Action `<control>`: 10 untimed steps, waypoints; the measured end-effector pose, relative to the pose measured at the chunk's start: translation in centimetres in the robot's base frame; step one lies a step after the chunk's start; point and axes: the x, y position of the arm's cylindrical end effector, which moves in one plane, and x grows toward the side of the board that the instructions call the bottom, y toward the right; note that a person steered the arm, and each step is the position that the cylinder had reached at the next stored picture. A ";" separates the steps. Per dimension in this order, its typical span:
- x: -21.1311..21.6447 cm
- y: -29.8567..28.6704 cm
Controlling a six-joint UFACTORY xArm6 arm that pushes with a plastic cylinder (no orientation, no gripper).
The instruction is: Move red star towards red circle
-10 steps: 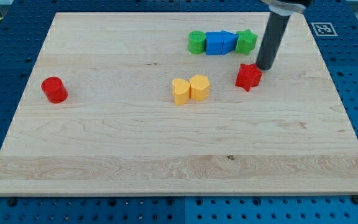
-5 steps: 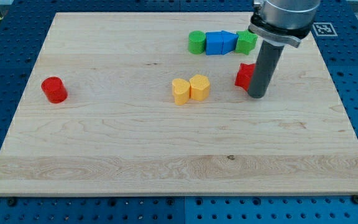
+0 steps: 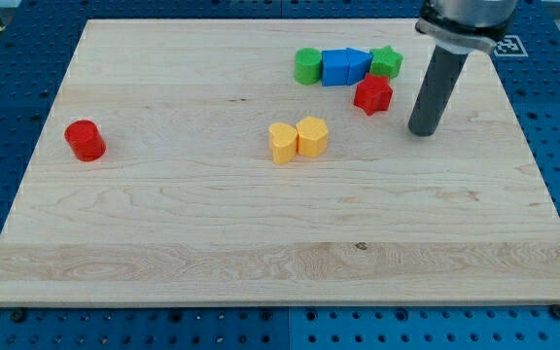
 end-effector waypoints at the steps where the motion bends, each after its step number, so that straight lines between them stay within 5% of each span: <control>1: -3.7 0.3; 5: -4.8 -4.7; 10: -4.8 -17.8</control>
